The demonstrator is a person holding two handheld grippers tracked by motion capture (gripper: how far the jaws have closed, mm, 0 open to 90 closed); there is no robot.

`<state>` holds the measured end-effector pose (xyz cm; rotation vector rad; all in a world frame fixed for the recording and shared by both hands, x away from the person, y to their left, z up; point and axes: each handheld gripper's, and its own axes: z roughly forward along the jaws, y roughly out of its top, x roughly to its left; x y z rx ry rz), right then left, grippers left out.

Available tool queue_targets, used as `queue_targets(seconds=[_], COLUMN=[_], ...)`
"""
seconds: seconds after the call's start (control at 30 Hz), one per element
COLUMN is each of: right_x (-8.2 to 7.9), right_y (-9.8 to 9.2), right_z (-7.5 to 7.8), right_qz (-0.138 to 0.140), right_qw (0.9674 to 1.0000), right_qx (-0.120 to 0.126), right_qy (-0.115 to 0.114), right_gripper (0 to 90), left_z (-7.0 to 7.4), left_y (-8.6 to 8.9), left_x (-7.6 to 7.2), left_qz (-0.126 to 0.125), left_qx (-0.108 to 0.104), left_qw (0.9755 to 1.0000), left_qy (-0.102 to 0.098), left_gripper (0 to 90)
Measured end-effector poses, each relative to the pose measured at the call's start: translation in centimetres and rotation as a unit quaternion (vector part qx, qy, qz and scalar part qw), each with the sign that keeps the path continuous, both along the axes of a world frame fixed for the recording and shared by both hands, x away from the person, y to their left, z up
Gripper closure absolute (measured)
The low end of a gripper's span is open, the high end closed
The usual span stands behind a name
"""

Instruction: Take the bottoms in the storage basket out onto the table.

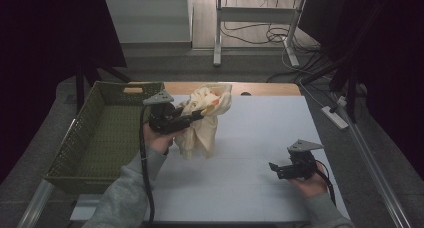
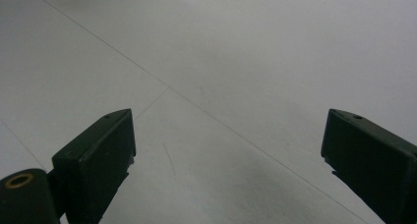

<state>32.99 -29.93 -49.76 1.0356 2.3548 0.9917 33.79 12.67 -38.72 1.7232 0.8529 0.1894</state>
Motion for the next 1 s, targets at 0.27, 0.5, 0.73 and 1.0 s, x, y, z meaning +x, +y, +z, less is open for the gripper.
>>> queue_targets(seconds=[0.27,0.5,0.73,1.0], right_x=[0.0,0.0,0.0,0.0], right_y=[0.0,0.0,0.0,0.0], right_z=[0.0,0.0,0.0,0.0], right_qz=[0.000,0.000,0.000,0.000], right_qw=[1.0000,1.0000,1.0000,1.0000], right_qx=[0.000,0.000,0.000,-0.001], right_qy=[0.000,0.000,0.000,-0.001], right_gripper=[6.6,6.6,6.6,6.6], left_z=[-1.2,-1.9,-2.6,-4.1], left_y=[-1.0,-1.8,-2.3,-3.6], left_x=[-0.4,-0.5,-0.5,0.3], left_qz=[-0.011,-0.021,-0.027,-0.033], left_qx=[0.011,0.020,0.023,0.047], left_qw=[0.9998,0.9993,0.9989,0.9971], left_qy=[0.011,0.022,0.030,0.049], left_gripper=[63.0,63.0,63.0,62.9])
